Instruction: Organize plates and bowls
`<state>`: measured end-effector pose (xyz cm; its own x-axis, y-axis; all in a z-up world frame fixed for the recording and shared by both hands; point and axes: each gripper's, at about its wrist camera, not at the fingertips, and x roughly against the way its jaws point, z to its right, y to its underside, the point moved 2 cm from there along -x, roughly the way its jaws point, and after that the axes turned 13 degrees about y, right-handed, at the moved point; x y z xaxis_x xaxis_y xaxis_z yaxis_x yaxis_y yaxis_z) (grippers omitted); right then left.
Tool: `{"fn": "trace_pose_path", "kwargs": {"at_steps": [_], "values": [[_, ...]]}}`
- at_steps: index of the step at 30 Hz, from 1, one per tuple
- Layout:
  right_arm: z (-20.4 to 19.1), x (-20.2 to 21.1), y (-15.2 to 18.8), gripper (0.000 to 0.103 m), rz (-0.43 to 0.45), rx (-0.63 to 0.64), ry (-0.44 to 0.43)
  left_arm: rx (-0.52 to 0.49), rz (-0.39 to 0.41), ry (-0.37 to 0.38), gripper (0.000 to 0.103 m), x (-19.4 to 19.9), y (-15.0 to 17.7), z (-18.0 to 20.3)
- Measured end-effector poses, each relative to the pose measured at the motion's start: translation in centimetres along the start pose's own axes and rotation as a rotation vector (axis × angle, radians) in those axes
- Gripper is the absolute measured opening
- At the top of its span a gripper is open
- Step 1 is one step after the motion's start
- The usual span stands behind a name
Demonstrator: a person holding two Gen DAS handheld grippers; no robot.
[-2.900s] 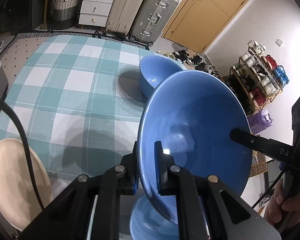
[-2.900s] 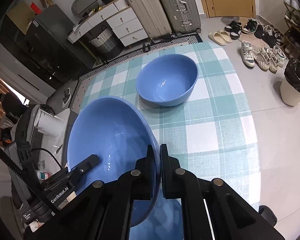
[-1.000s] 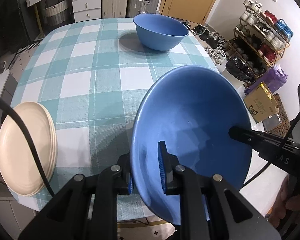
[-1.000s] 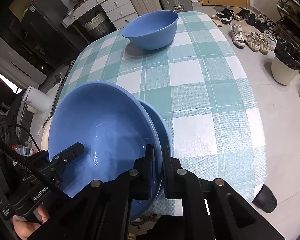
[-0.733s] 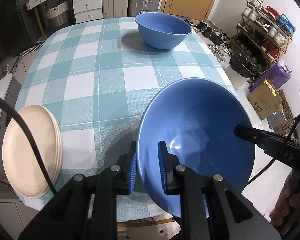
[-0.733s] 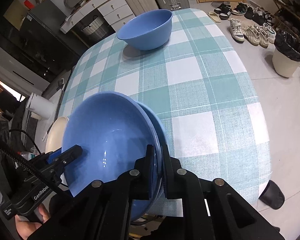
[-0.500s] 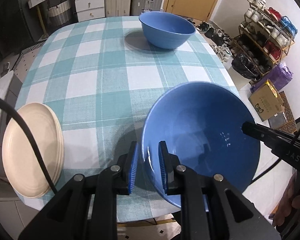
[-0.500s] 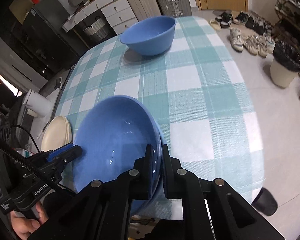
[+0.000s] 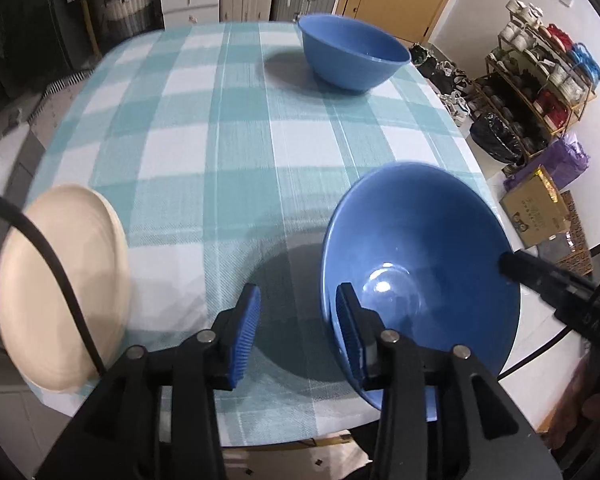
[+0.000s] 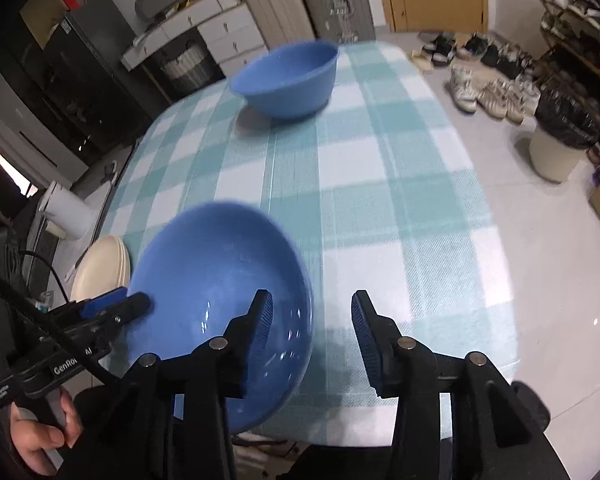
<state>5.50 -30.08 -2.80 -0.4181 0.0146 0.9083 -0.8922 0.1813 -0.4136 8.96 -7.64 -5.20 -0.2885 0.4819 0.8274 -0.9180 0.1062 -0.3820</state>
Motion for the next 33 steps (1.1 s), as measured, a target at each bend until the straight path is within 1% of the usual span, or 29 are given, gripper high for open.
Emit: {"fn": "trace_pose_path", "kwargs": {"at_steps": [2, 5, 8, 10, 12, 15, 17, 24, 33], "values": [[-0.2, -0.8, 0.4, 0.042, -0.019, -0.006, -0.028, 0.02, -0.02, 0.032, 0.039, -0.8, 0.4, -0.3], [-0.3, -1.5, 0.7, 0.042, -0.037, -0.027, -0.048, 0.022, -0.038, 0.057, 0.039, -1.8, 0.8, -0.2], [-0.4, -1.9, 0.7, 0.041, -0.034, -0.047, -0.066, 0.001, -0.043, 0.059, 0.039, -2.4, 1.1, 0.3], [-0.8, -2.1, 0.5, 0.036, -0.032, -0.046, -0.087, -0.006, -0.043, 0.075, 0.039, -2.7, 1.2, 0.6], [-1.2, -2.2, 0.3, 0.035, -0.031, -0.041, -0.072, -0.009, -0.048, 0.09, 0.039, -2.9, 1.2, 0.8], [-1.7, -2.5, -0.2, 0.029, -0.036, -0.043, -0.085, -0.017, -0.063, 0.105, 0.039, -3.4, 1.1, 1.0], [-2.0, -2.7, -0.7, 0.029, -0.034, -0.044, -0.084, -0.028, -0.058, 0.086, 0.038, -3.4, 0.8, 0.9], [-3.3, -3.8, -2.3, 0.029, -0.012, -0.017, -0.06, -0.037, -0.06, 0.062, 0.039, -4.1, -0.1, 0.4], [-4.5, -4.9, -3.7, 0.029, -0.003, 0.0, -0.072, -0.03, -0.053, 0.042, 0.039, -4.6, -1.4, -0.7]]}}
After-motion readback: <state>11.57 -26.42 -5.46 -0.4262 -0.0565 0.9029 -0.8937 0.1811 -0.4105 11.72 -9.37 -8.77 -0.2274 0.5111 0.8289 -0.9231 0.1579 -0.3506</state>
